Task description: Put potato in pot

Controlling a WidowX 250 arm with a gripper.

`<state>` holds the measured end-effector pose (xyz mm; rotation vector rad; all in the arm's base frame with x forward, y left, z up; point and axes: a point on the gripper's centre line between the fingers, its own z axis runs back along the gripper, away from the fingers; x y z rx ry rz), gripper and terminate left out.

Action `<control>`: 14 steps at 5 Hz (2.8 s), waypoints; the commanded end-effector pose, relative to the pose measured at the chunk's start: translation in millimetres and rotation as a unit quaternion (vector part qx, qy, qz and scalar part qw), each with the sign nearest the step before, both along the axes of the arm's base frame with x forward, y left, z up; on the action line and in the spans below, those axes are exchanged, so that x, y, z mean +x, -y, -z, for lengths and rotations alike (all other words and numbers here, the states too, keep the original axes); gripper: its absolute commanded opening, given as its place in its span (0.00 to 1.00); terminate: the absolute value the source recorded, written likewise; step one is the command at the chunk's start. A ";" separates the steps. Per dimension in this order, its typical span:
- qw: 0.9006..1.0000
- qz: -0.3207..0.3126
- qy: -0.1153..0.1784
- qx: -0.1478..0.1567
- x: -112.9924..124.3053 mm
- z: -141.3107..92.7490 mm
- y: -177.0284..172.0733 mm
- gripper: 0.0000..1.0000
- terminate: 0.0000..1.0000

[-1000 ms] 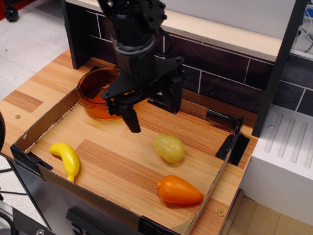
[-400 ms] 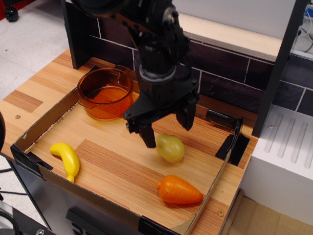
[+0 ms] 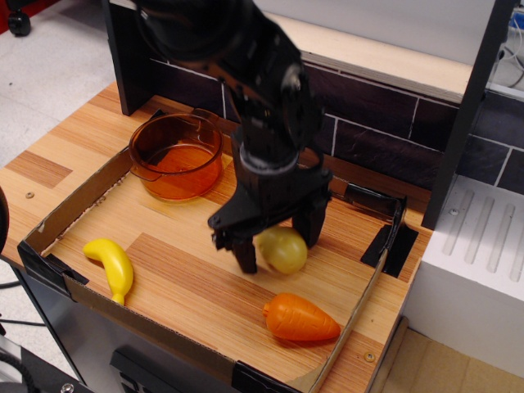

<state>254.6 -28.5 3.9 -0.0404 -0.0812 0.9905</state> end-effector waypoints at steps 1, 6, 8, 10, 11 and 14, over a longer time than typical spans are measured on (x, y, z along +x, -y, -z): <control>1.000 0.011 0.015 0.000 21.5 -0.3 3.7 1.00 0.00; 0.995 -0.086 0.044 -0.038 38.3 -96.3 -74.4 0.00 0.00; 0.990 -0.129 0.055 -0.021 38.0 -97.6 -129.6 0.00 0.00; 0.985 -0.151 0.078 -0.004 51.0 -86.2 -155.8 0.00 0.00; 0.987 -0.146 0.069 0.006 51.3 -76.4 -155.0 0.00 0.00; 0.988 -0.136 0.071 -0.020 49.2 -95.6 -142.4 1.00 0.00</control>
